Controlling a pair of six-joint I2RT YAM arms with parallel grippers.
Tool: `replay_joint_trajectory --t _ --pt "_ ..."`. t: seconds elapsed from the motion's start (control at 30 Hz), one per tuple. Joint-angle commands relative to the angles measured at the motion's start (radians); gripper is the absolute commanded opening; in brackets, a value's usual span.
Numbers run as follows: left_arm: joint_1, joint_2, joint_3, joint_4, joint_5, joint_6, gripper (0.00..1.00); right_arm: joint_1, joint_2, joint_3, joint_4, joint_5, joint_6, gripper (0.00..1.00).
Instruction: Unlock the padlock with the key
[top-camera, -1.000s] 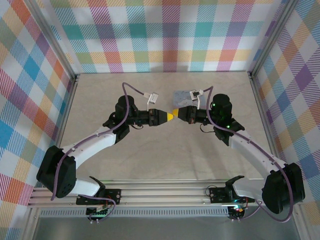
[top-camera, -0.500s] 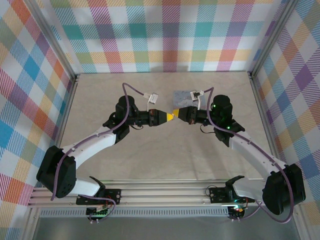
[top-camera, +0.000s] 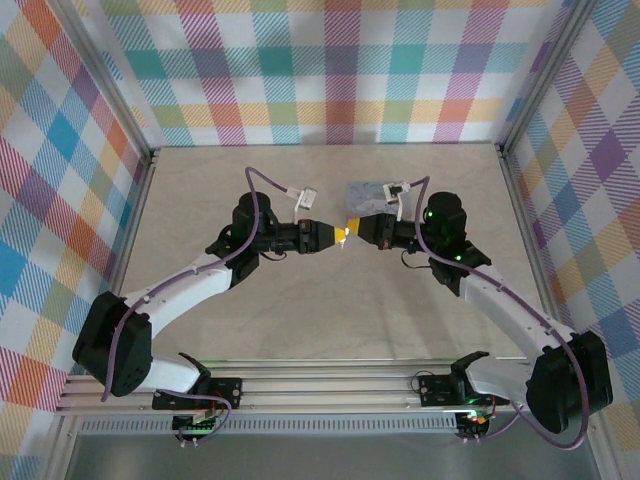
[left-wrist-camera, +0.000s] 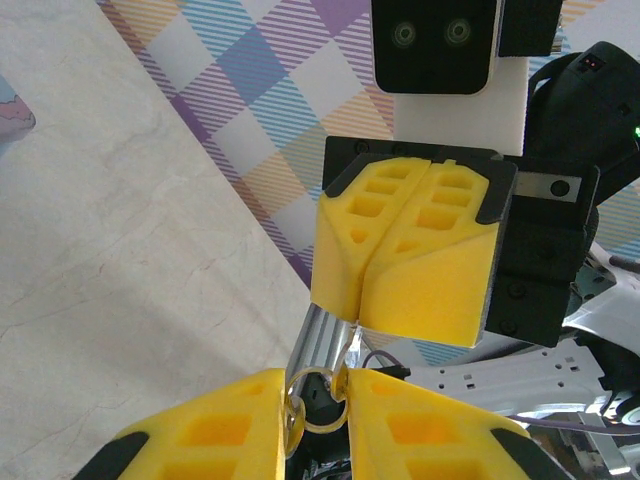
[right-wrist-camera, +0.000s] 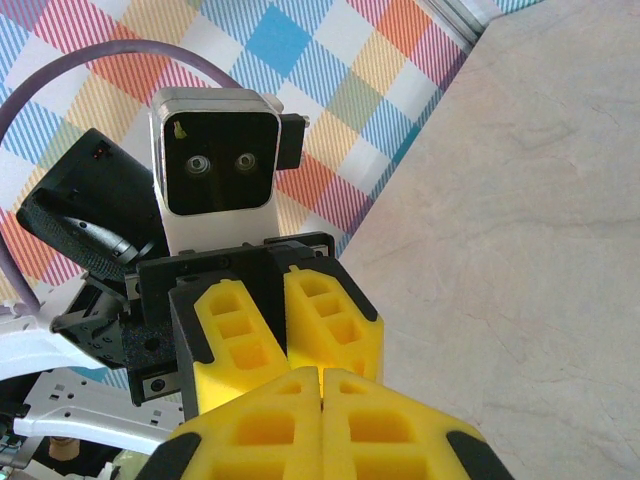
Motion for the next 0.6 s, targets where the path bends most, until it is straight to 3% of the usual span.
replay_joint_trajectory --t 0.0,0.37,0.43,0.5,0.57 --pt "0.003 -0.019 -0.002 0.024 0.023 0.003 0.20 0.003 -0.014 -0.008 0.050 -0.005 0.011 0.00" --pt "0.003 -0.011 0.004 0.052 0.045 -0.004 0.12 0.002 0.005 -0.009 0.071 -0.017 0.025 0.00" --pt "0.003 -0.011 0.005 0.052 0.046 0.007 0.00 0.003 0.009 -0.010 0.070 -0.018 0.025 0.00" --pt "0.003 -0.020 0.003 0.019 0.025 0.032 0.00 0.002 0.009 -0.009 0.054 -0.007 0.021 0.00" --pt "0.004 -0.026 0.004 -0.030 0.000 0.064 0.00 0.002 0.007 -0.007 0.017 0.011 0.009 0.12"
